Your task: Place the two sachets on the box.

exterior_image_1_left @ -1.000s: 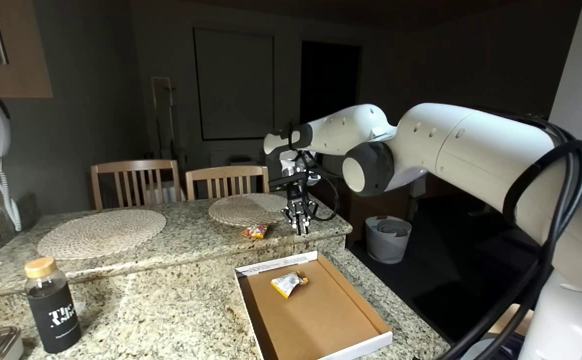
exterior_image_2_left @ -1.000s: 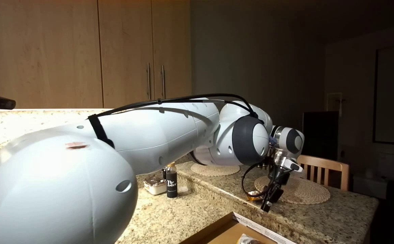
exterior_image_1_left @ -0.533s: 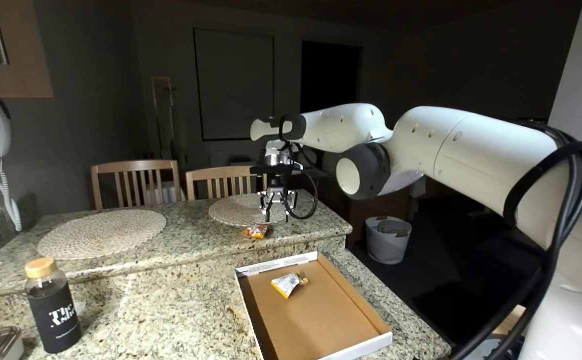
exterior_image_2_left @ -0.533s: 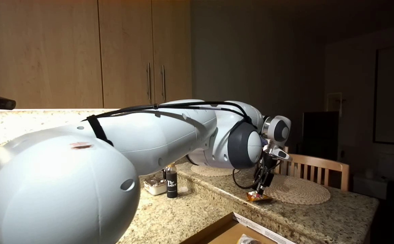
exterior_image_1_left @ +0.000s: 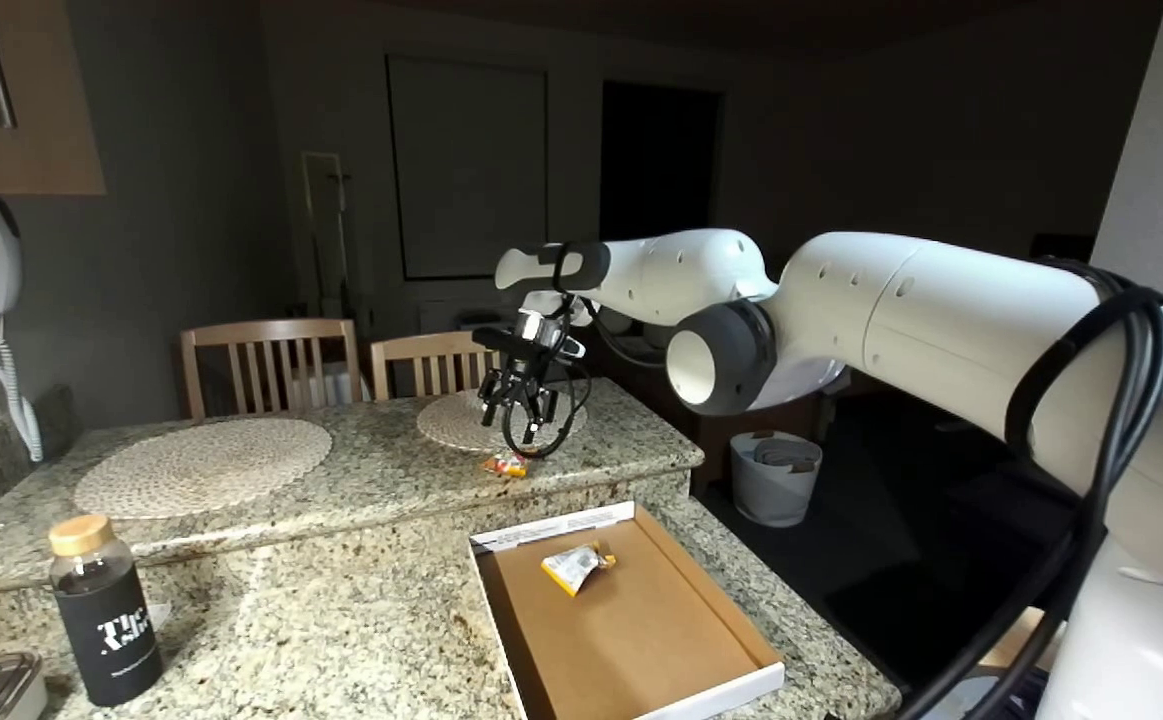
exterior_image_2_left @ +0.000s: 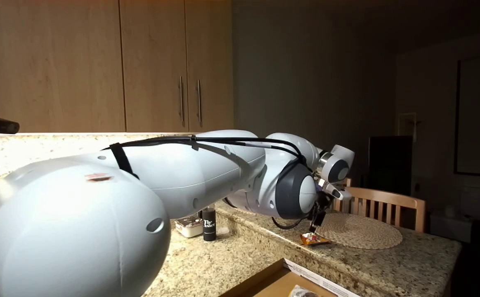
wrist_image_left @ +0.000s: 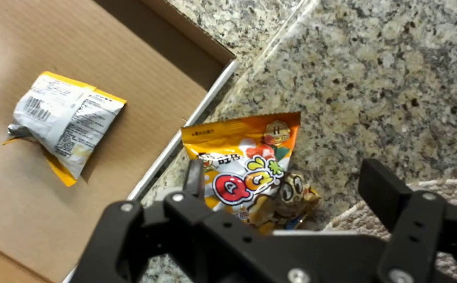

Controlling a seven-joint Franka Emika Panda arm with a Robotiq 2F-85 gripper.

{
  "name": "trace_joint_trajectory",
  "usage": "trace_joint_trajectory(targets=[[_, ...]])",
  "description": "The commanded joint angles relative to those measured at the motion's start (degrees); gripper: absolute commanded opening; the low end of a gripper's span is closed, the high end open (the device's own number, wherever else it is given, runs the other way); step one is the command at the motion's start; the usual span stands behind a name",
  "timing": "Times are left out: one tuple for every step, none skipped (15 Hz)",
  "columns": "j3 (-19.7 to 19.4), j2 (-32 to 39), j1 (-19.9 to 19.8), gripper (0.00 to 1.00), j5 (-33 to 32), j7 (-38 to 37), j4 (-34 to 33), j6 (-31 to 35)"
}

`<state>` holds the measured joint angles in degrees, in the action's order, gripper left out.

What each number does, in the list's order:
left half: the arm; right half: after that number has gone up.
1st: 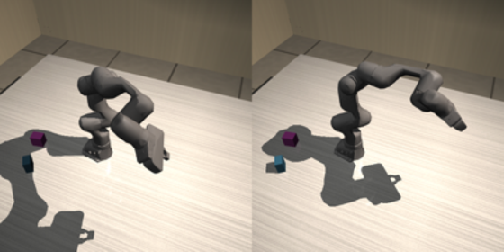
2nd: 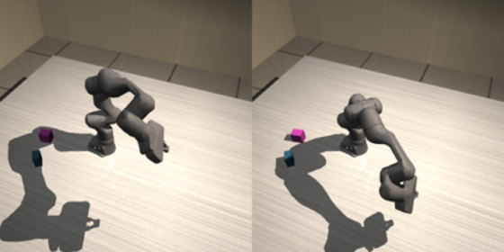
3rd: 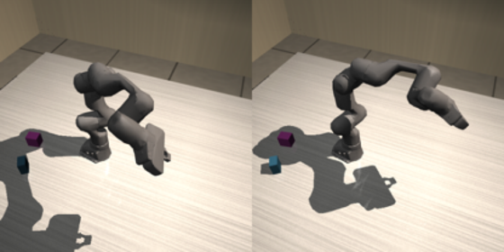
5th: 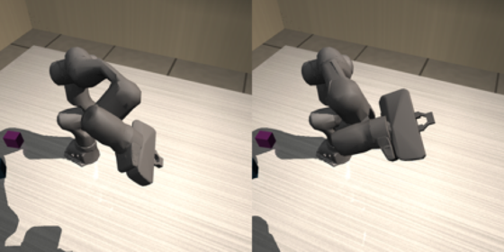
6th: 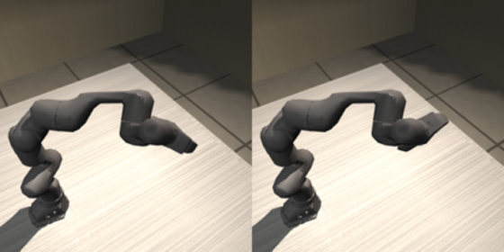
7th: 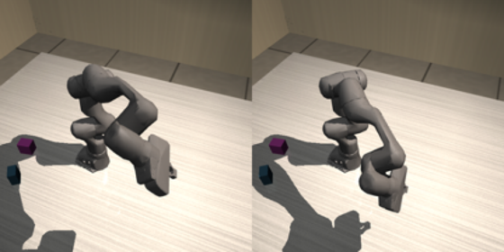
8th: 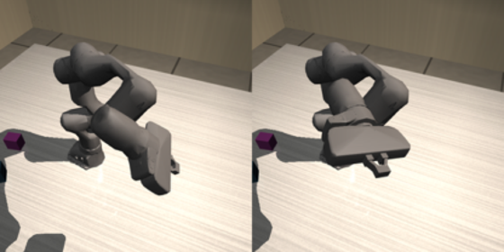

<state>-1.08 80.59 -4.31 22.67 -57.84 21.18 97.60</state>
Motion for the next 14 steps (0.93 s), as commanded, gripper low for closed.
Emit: trace_joint_trajectory(targets=[[-0.04,0.07,0.0,1.0,-0.01,0.0,0.0,-0.02],[-0.05,0.11,0.03,1.0,-0.01,0.0,0.0,-0.03],[-0.04,0.11,0.12,1.0,-0.01,0.0,0.0,-0.03],[-0.63,0.36,0.9,1.0,-0.61,-0.83,0.27,0.9],[-1.23,0.63,1.71,1.0,-1.31,-1.36,0.49,1.54],[-1.58,1.05,2.2,1.0,-1.58,-1.96,0.34,2.65],[-1.94,1.2,2.67,1.0,-1.76,-2.33,0.74,2.78],[-2.53,1.42,3.2,1.0,-2.0,-2.77,0.94,3.17],[-2.94,1.85,3.65,1.0,-1.98,-3.0,0.91,3.78],[-0.08,1.91,3.37,1.0,-5.41,-3.83,1.42,5.86],[-0.19,2.67,3.65,1.0,-6.41,-4.62,0.68,7.81],[0.0,3.26,3.72,1.0,-7.56,-5.93,0.17,10.0],[-0.05,3.61,3.79,1.0,-8.6,-7.23,0.08,11.81],[-0.22,3.31,3.79,1.0,-9.47,-8.42,0.84,13.41]])
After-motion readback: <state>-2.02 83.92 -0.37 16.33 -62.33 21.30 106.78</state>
